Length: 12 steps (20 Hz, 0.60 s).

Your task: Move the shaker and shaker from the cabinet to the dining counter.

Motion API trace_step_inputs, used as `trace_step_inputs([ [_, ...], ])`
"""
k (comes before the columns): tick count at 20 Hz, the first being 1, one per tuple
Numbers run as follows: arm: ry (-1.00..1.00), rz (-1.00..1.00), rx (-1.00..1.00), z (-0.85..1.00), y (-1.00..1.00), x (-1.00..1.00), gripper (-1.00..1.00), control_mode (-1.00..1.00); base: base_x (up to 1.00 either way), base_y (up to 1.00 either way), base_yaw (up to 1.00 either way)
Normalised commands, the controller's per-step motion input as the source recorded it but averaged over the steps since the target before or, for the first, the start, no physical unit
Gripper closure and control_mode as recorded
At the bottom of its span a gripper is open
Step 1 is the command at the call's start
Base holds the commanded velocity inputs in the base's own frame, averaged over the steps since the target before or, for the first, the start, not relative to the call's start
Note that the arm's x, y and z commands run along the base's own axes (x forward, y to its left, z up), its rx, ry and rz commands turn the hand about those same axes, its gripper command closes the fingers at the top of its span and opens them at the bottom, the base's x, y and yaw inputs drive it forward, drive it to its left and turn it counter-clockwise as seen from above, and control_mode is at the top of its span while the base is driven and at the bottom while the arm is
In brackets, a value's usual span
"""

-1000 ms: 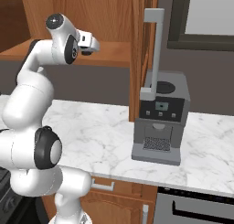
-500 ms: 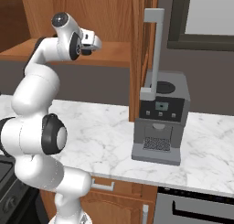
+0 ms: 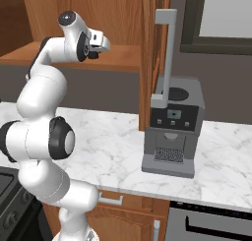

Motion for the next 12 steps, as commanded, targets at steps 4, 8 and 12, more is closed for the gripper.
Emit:
trace_step_inputs([
  [4, 0.00, 0.00, 0.00, -0.10, 0.00, 0.00, 1.00, -1.00, 0.00, 0.00, 0.00],
  [8, 0.00, 0.00, 0.00, -0.01, 0.00, 0.00, 1.00, -1.00, 0.00, 0.00, 0.00],
  [12, 0.00, 0.00, 0.00, 0.00, 0.00, -0.16, 1.00, -1.00, 0.00, 0.00, 0.00],
])
